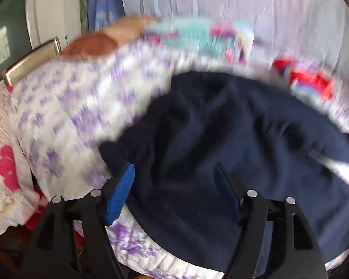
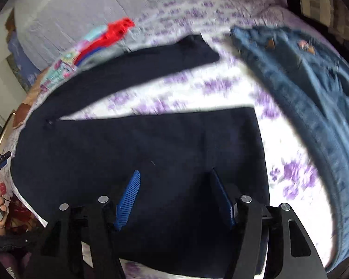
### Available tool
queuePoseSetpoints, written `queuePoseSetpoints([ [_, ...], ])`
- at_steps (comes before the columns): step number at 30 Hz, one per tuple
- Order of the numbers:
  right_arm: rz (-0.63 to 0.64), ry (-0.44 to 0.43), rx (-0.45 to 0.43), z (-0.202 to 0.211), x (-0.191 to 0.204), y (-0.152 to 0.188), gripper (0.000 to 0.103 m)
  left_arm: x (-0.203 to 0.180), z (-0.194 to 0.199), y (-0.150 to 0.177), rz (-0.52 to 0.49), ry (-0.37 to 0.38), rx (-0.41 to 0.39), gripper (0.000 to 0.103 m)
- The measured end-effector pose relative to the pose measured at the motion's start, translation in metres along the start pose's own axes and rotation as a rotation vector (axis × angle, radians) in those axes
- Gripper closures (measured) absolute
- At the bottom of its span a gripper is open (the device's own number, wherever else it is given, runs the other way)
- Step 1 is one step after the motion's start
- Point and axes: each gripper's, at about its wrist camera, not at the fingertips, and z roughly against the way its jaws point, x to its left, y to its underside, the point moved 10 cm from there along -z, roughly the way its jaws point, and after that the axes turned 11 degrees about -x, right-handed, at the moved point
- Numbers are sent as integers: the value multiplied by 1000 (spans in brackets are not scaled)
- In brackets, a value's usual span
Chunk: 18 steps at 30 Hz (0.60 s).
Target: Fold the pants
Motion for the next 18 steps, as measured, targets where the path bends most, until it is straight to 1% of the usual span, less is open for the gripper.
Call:
queuePoseSetpoints([
  [1,10,-23,-59,6,2,-2,40,4,-12,18,24,17,44,34],
  [2,17,-26,-51,8,3,0,40,7,-6,18,21,31,-24,33],
  [3,18,-24,-58,13,4,-2,39,9,-2,22,-21,8,-19,31],
  [5,18,-36,-69,19,14,-17,39,9,10,14,-1,55,-15,33],
  [6,43,-63,-85,22,22,-31,39,10,17,0,10,82,-32,33],
  [7,86,-87,-105,24,39,-48,38,12,24,-19,13,93,-60,30],
  [8,142,-109,-125,23,59,-68,35,14,27,-36,10,101,-80,25],
  [9,198,-122,-138,20,79,-87,34,18,27,-58,8,100,-99,12],
  [10,259,-145,-150,15,104,-107,34,22,22,-79,18,85,-116,10],
  [11,319,-177,-154,8,128,-123,34,27,14,-99,25,75,-124,10],
  [12,385,-198,-154,-4,154,-139,34,31,-6,-120,21,82,-101,10],
  [13,450,-209,-158,-18,178,-155,34,32,-26,-132,16,83,-65,10],
  [15,545,-253,-108,-56,226,-172,34,33,-70,-150,32,85,12,10],
  [16,587,-271,-78,-76,248,-177,34,32,-92,-156,41,93,52,11],
  [18,681,-302,-39,-115,288,-185,35,31,-134,-167,69,82,109,12],
])
